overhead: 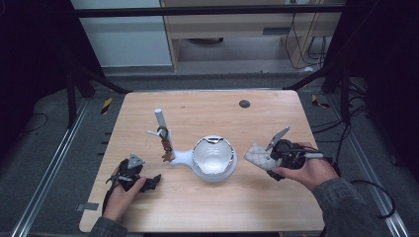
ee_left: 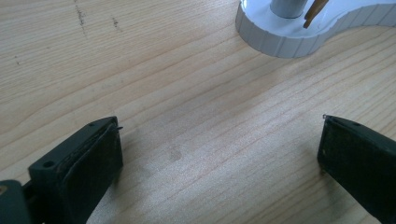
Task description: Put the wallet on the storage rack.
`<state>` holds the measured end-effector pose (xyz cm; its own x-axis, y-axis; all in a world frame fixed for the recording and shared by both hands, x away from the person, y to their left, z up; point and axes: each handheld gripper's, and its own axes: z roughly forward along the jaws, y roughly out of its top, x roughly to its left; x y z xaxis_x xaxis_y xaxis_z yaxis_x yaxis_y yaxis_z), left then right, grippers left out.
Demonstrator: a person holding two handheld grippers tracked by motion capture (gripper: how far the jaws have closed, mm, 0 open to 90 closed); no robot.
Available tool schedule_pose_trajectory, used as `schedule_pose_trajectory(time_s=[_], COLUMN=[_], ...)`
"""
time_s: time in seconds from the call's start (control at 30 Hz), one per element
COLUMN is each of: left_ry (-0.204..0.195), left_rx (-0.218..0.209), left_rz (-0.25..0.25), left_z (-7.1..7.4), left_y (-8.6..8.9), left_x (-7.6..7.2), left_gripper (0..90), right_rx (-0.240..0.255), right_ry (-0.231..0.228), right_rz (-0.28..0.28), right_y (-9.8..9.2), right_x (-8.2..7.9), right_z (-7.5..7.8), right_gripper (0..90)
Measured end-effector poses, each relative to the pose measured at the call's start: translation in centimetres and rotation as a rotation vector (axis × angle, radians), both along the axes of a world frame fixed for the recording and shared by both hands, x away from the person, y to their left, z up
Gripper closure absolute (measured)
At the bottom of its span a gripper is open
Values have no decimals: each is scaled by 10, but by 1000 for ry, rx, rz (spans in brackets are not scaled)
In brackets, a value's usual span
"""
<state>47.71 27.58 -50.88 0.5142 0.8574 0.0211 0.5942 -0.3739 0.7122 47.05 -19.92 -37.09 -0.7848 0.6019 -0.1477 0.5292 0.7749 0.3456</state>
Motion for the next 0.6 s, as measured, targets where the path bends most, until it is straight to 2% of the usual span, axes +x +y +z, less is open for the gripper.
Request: schedule_pose_trajectory(time_s=[0.37,0.6], left_ry=[1,2], left_rx=[-1,-2], left_rz=[0,-1], left_z=[0,0], left_y=[0,0], left_x=[0,0], left_gripper=[0,0], right_rx=[-29,-43], right_ry=[-30,-30], right_rz=[72,119], right_y=[22,36], right_x=[-1,-1], right_z=[17,24], right_gripper=[312,314])
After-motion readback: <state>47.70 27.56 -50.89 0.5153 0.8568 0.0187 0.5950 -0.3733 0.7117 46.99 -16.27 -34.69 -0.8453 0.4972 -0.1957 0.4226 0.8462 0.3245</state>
